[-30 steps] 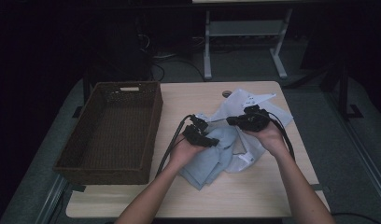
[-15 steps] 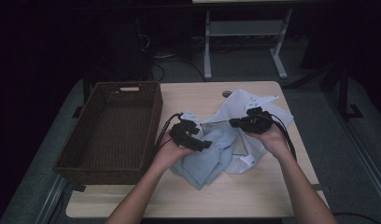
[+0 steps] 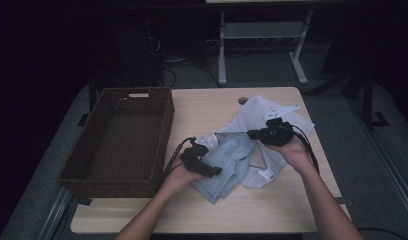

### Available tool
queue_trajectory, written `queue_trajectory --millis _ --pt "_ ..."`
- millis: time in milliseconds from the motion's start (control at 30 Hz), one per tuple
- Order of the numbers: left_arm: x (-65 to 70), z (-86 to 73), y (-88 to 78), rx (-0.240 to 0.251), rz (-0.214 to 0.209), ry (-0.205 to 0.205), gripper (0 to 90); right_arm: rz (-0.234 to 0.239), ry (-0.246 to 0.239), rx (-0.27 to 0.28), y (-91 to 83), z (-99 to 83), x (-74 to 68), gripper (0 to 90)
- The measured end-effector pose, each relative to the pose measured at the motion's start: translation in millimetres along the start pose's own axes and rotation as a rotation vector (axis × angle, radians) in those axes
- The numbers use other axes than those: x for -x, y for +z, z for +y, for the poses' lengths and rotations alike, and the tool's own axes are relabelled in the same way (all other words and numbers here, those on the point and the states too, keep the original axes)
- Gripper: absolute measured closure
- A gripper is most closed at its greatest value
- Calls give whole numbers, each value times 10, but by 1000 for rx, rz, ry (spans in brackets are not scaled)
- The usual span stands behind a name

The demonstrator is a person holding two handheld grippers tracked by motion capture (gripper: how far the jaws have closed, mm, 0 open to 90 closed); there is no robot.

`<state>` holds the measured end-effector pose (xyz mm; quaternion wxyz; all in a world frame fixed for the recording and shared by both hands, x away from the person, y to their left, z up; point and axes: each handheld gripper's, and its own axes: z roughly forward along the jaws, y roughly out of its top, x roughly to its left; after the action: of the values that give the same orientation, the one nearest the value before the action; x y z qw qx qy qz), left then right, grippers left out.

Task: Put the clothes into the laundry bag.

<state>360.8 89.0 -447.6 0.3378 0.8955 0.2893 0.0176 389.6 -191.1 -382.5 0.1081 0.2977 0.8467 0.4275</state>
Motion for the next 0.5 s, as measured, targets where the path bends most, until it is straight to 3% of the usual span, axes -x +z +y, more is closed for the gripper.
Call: queue_trajectory --millis 300,500 --pt "66 -24 74 -33 -54 49 642 1 -6 -8 18 -1 -11 874" --pt "93 9 39 -18 -38 89 708 3 -10 -14 27 -7 -13 874"
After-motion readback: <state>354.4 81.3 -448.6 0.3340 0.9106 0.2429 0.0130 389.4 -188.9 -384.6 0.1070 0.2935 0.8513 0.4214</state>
